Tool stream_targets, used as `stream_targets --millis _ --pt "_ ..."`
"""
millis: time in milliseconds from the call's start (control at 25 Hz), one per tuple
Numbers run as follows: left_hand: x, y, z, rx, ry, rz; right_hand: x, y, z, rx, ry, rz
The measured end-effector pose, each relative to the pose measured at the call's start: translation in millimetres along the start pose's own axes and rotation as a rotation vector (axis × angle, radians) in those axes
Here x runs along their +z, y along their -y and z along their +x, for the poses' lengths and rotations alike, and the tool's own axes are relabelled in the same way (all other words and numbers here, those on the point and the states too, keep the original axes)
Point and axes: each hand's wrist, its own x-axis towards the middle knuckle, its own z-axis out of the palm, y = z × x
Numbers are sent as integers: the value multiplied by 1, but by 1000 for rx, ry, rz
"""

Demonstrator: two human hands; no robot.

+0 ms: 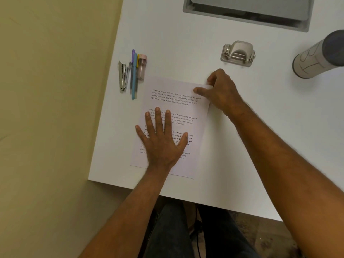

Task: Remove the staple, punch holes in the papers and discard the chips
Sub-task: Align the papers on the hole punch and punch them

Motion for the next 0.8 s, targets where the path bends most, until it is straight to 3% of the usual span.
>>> stream_targets --millis 320,560,800 --pt "3 1 0 4 -16 5 3 3 -1 43 64 -135" --pt "4 2 0 8 -17 -3 4 -7 -15 202 82 401" --pt "5 2 1 7 -16 -4 10 -21 -19 194 57 491"
